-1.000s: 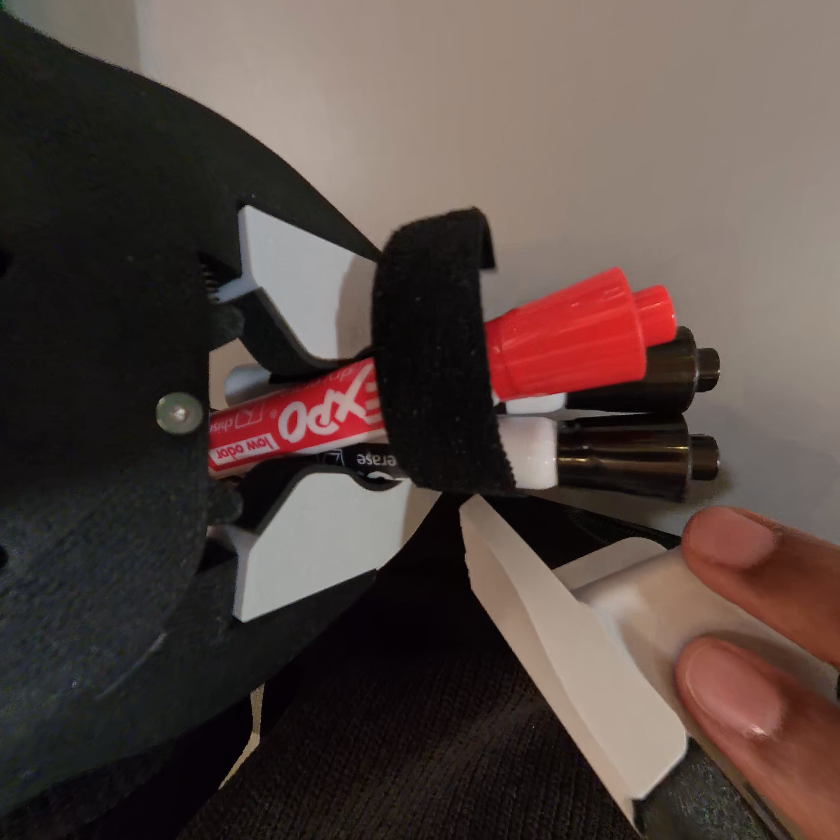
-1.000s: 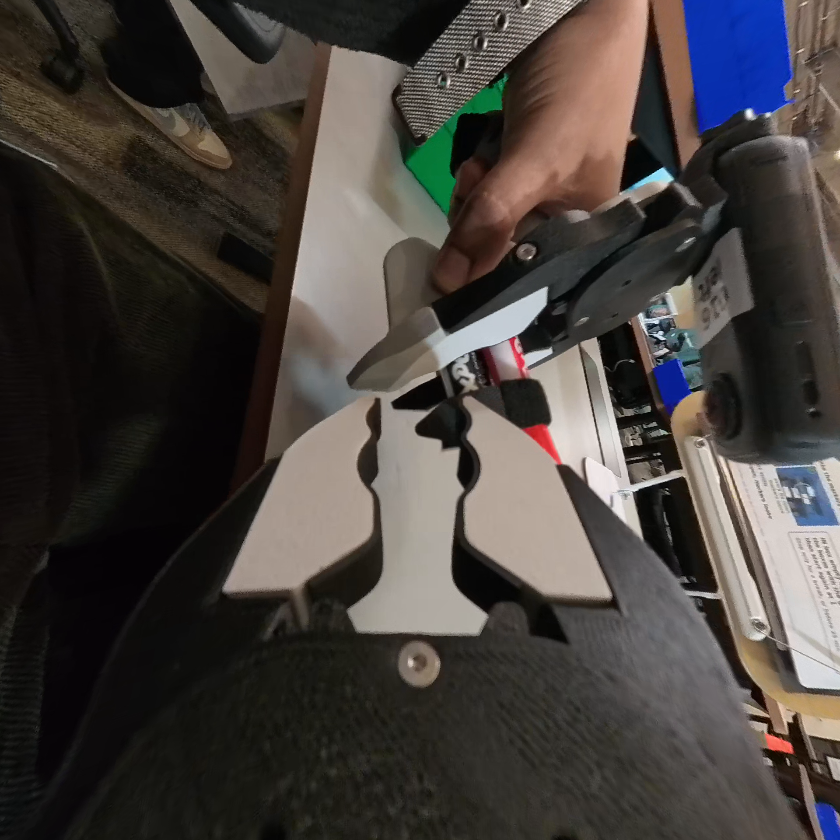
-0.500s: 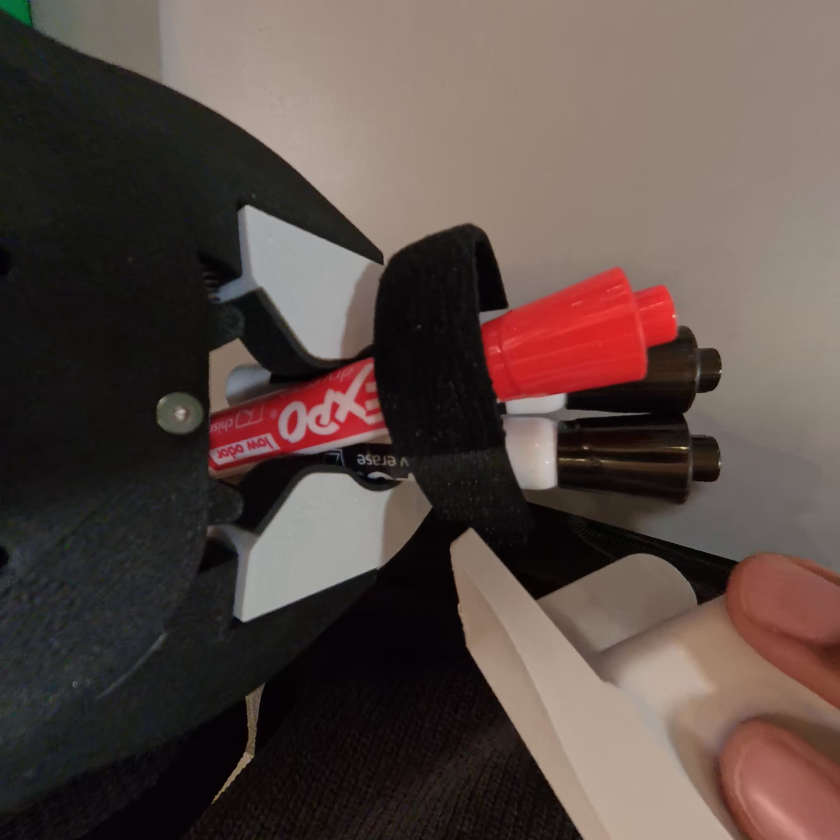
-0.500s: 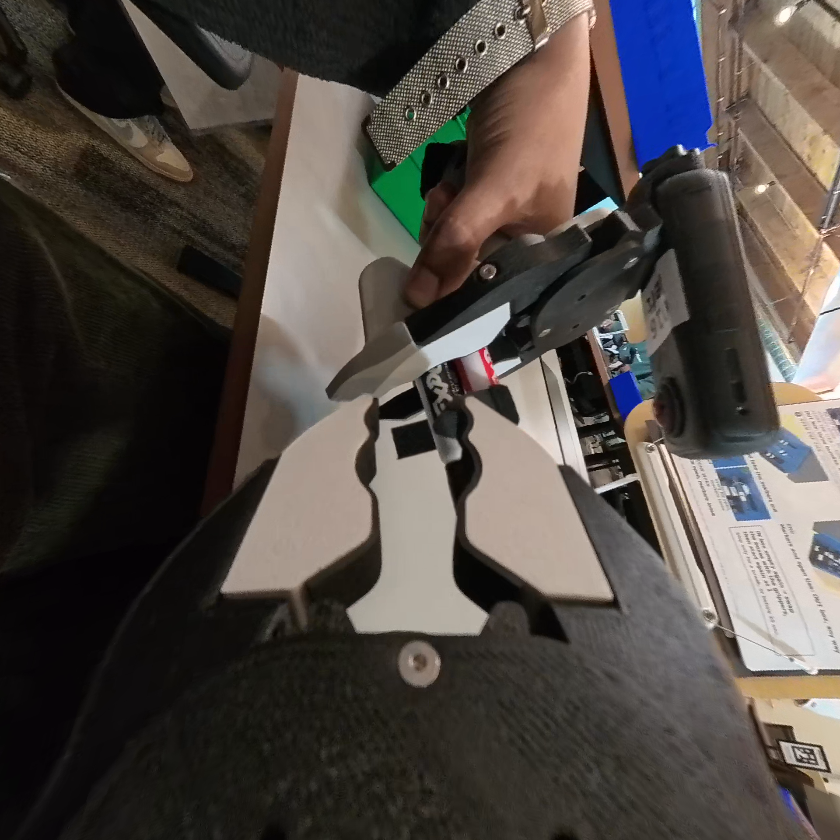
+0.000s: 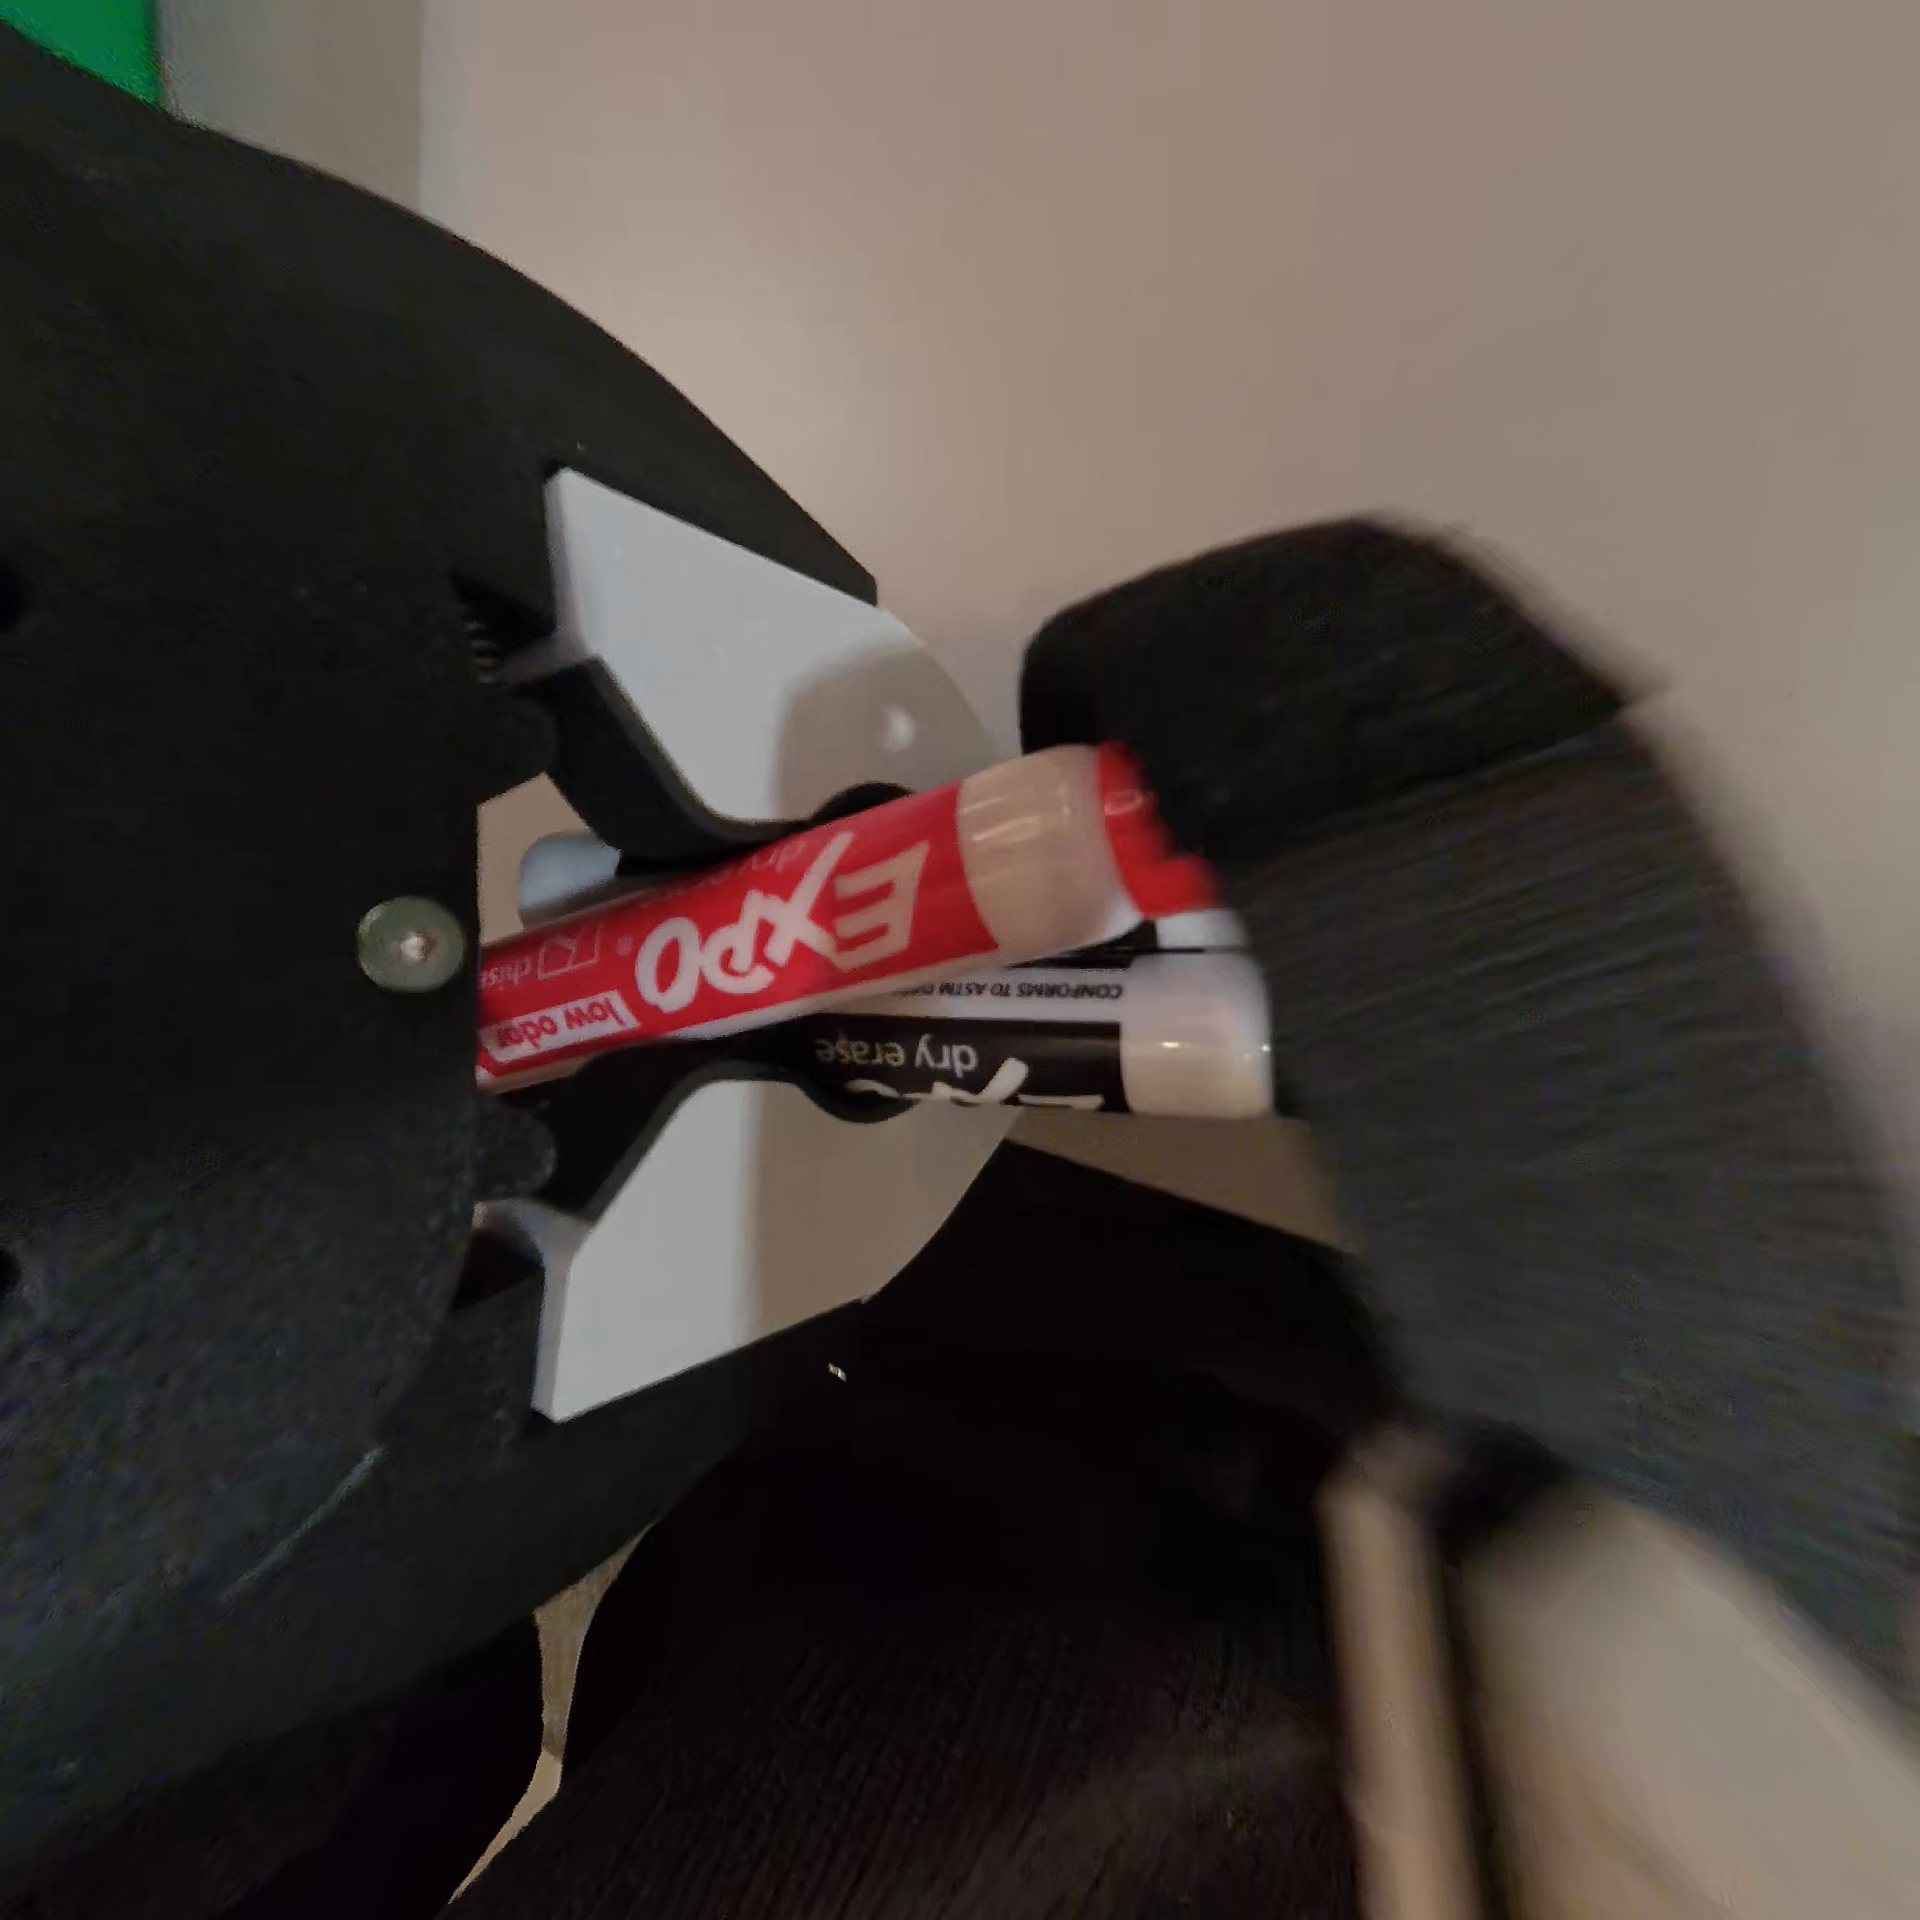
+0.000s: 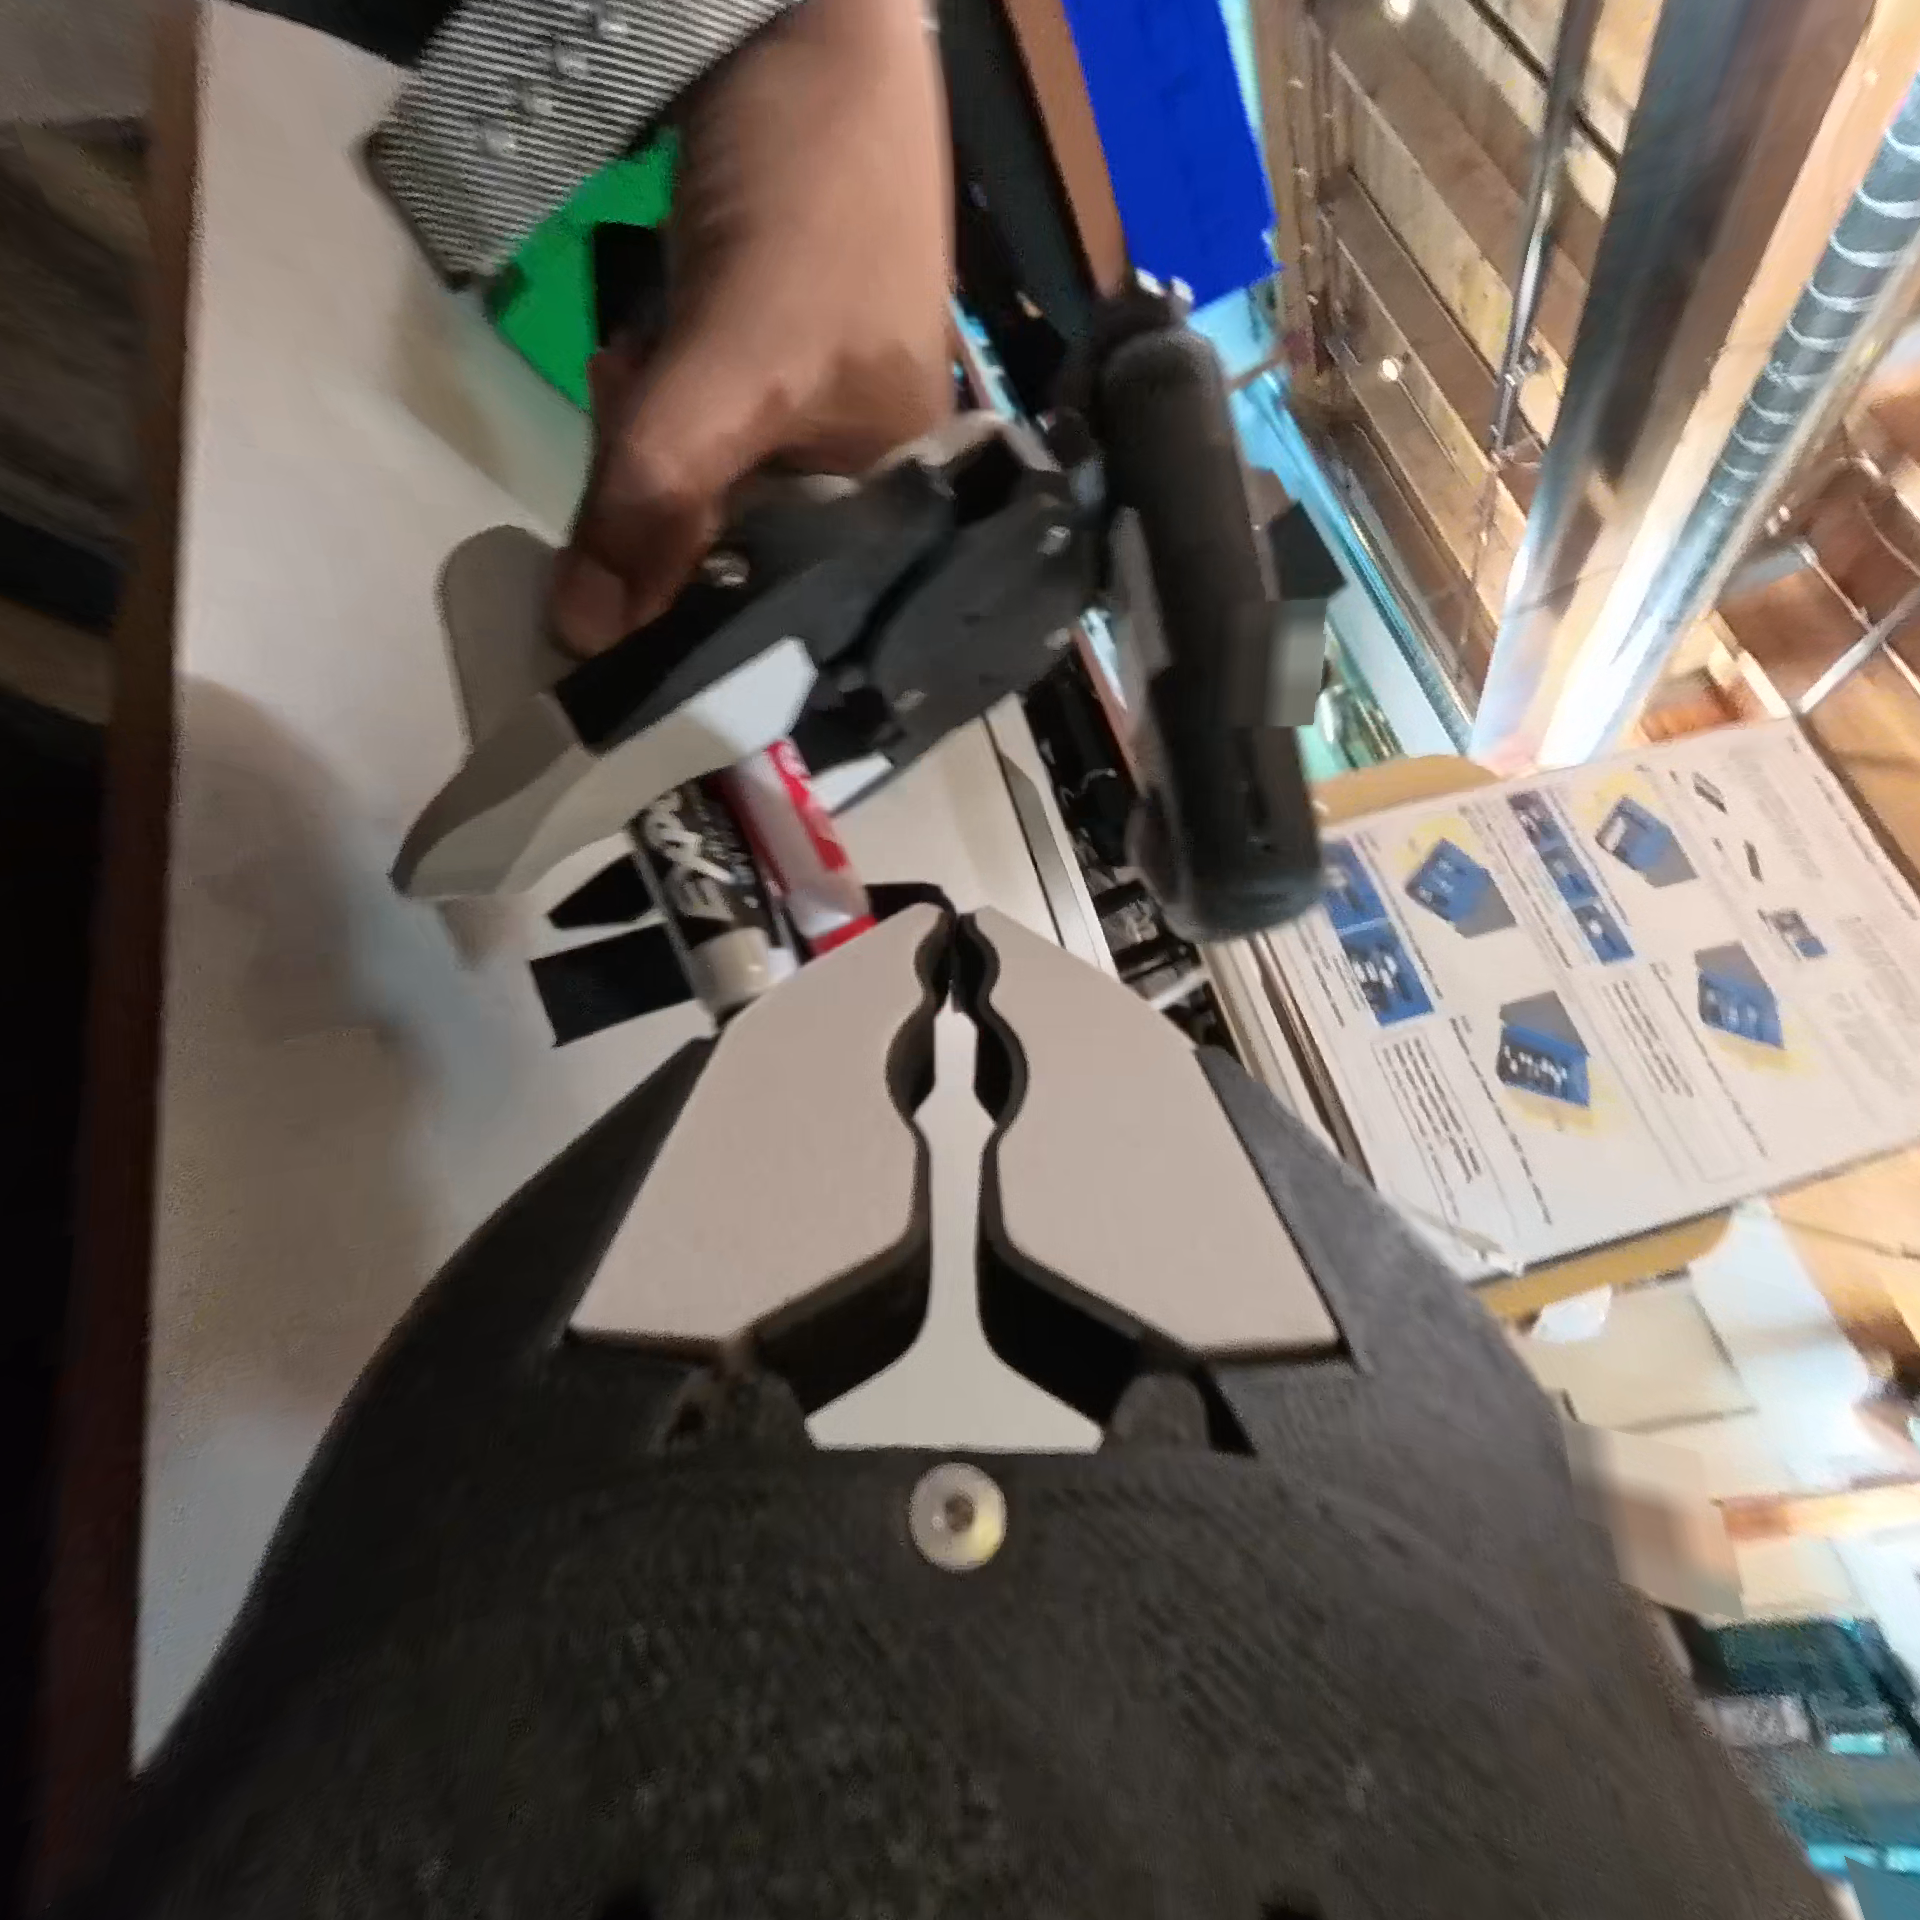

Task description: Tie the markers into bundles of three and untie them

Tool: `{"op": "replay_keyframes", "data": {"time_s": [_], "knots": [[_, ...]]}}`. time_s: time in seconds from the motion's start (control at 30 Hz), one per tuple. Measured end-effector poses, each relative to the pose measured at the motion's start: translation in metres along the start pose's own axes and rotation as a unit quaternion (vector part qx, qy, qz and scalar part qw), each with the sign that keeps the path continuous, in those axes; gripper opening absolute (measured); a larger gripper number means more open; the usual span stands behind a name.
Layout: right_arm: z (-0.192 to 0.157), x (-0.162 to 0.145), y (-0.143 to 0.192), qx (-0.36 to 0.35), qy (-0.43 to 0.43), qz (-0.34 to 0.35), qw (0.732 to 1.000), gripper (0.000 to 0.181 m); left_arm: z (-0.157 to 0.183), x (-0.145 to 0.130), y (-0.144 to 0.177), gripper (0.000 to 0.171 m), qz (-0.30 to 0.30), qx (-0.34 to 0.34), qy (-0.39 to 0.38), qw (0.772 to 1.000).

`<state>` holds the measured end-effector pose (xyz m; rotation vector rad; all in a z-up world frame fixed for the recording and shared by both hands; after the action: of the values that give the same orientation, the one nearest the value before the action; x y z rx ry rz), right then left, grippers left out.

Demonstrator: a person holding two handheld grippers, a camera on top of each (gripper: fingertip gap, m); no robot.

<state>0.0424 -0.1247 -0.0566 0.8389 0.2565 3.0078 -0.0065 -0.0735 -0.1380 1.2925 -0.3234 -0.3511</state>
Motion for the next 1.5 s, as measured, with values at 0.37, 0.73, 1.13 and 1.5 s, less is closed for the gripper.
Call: {"op": "replay_keyframes", "data": {"time_s": [0.37, 0.73, 1.13, 1.5], "knots": [[0.055, -0.143, 0.002, -0.046, -0.377, -0.276, 0.883, 0.002, -0.004, 0.011, -0.001, 0.043, -0.003, 0.067, -0.037, 0.997], [0.073, -0.143, 0.020, 0.009, -0.455, -0.144, 0.879, 0.049, -0.011, 0.013, -0.007, 0.044, -0.008, 0.081, -0.041, 0.996], [-0.002, -0.048, 0.008, 0.268, -0.421, -0.005, 0.867, 0.042, 0.014, 0.033, -0.010, 0.043, 0.005, 0.064, -0.090, 0.994], [-0.008, -0.052, 0.012, 0.281, -0.372, -0.015, 0.885, 0.024, 0.010, 0.035, -0.014, 0.044, 0.009, 0.062, -0.082, 0.995]]}}
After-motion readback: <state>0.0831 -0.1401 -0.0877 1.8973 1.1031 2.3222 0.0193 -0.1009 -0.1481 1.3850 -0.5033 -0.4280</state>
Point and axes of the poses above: each gripper's, where its closed fingertips meet, y back along the fingers, x out of its top, z = x × y across the jaws, the point moved 3 cm from there along y, back along the fingers, and after that the axes turned 8 degrees about -z, right-handed, at the moved point
